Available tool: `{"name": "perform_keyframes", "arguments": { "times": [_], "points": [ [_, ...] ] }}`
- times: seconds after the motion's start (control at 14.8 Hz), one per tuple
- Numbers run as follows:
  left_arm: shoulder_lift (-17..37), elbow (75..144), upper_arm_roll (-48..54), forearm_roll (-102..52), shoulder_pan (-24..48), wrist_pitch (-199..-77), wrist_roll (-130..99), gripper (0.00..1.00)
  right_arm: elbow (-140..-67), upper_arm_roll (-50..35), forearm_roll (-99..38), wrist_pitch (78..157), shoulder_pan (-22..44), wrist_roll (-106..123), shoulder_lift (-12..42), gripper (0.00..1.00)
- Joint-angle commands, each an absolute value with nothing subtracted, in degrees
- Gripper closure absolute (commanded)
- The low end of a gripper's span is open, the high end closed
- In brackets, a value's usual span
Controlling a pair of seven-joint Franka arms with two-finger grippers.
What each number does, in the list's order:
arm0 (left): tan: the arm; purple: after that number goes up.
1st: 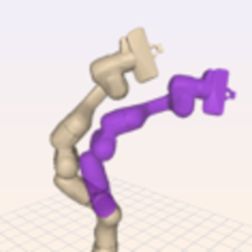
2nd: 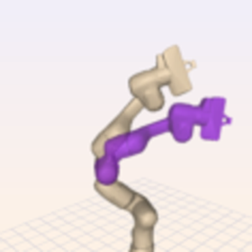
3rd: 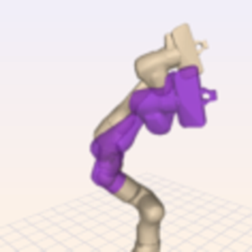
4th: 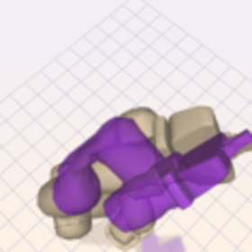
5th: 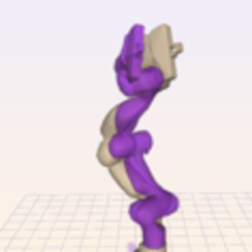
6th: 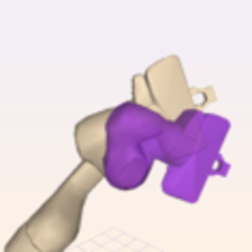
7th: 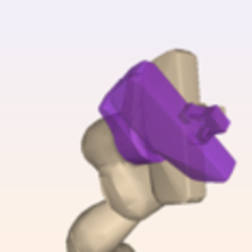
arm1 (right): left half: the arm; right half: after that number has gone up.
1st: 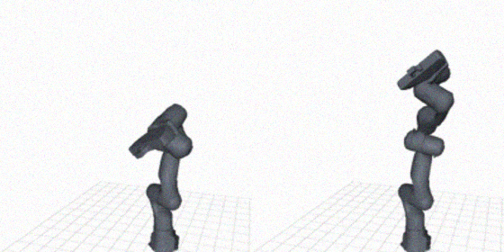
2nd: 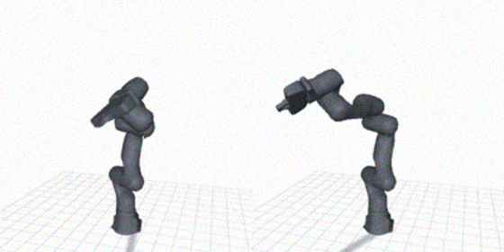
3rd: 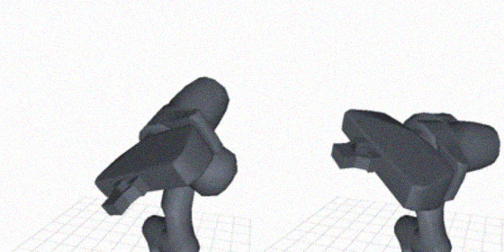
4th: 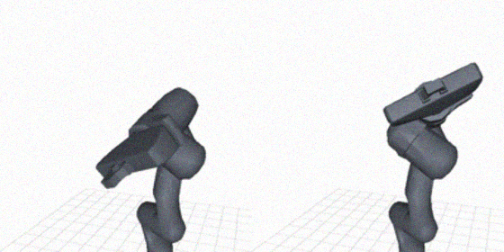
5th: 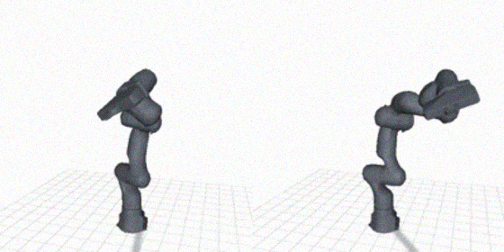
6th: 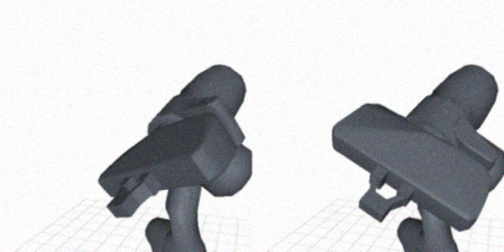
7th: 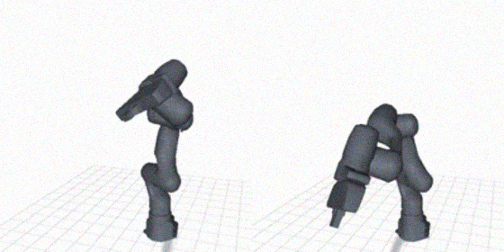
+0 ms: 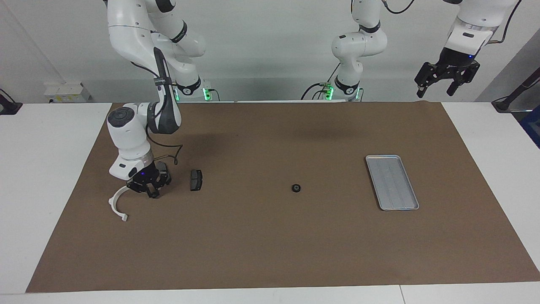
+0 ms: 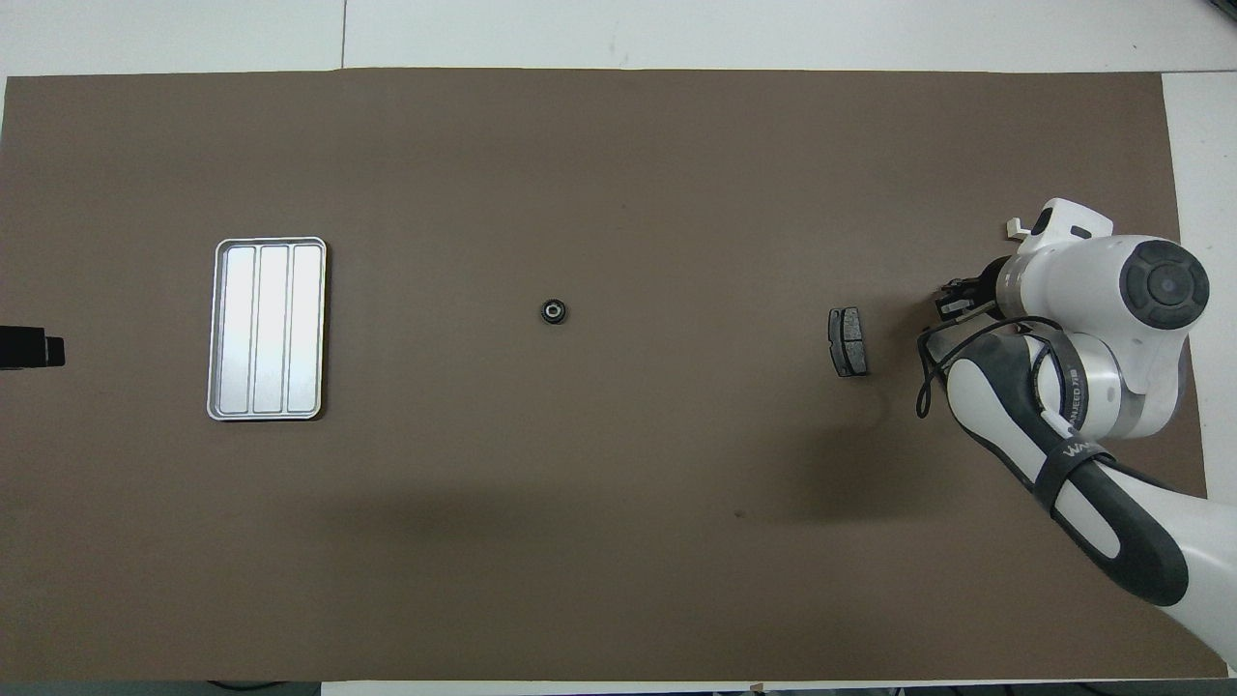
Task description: Place bearing gear from tray to pile
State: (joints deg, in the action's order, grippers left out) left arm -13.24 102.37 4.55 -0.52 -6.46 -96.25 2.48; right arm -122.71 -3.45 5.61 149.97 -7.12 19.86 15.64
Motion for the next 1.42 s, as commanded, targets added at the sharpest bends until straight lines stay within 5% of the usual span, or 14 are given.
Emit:
{"name": "perform_keyframes", "arguments": {
  "times": [0.0, 0.2, 1.08, 1.28, 1.35],
  "points": [
    [-9.34, 99.08, 4.31, -1.49, -5.89, -96.0, 2.64, 0.0, -125.59, -4.66, 4.57, 152.31, -8.79, 22.32, 13.89, 1.0],
    [-5.89, 96.15, 4.31, -1.49, -5.36, -95.0, 2.64, 0.0, -125.68, -4.83, 3.44, 152.4, -9.66, 24.77, 13.89, 1.0],
    [-7.38, 100.28, 3.96, -1.58, -4.22, -97.92, 2.81, 0.0, -125.68, -4.75, -4.04, 152.4, -8.97, 31.55, 13.54, 1.0],
    [-7.47, 100.46, 3.96, -1.58, -4.22, -97.74, 2.64, 0.0, -125.25, -4.75, -4.04, 152.4, -8.7, 30.94, 13.71, 0.03],
    [-7.47, 100.28, 3.78, -1.32, -3.96, -97.21, 2.55, 0.0, -125.07, -4.83, -3.96, 152.4, -8.61, 30.94, 13.8, 0.0]
  ]
}}
